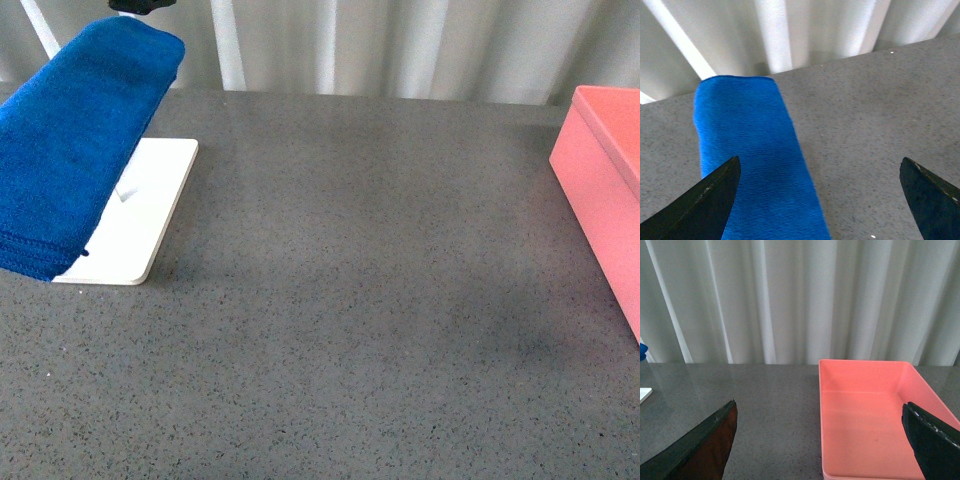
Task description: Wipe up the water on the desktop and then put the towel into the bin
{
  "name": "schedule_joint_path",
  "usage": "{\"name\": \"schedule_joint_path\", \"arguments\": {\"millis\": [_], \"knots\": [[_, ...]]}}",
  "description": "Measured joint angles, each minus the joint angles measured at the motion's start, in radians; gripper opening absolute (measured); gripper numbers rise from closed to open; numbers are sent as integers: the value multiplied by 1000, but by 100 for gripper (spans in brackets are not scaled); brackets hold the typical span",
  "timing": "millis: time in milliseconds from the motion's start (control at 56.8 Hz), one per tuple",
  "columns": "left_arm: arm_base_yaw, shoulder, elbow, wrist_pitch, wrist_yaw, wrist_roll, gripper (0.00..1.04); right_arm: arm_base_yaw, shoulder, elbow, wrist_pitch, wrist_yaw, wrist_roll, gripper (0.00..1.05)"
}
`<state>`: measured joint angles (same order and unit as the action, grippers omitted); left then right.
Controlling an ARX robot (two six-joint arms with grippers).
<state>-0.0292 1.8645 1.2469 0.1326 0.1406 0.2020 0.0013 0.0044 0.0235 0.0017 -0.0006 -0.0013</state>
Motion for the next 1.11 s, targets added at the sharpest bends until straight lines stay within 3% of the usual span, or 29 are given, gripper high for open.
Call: {"name": "schedule_joint_path", "arguments": {"millis": [141, 475, 950, 1108], "knots": [[42, 46, 66, -61, -37, 44, 98, 0, 0, 0, 0, 0, 0, 98], [72, 151, 170, -235, -25, 29, 98, 0, 0, 0, 0, 0, 0, 98], [73, 179, 180, -237, -18, 34, 98, 0, 0, 0, 0, 0, 0, 98], [76, 179, 161, -239, -11, 33, 63, 0, 0, 0, 0, 0, 0, 98]]}}
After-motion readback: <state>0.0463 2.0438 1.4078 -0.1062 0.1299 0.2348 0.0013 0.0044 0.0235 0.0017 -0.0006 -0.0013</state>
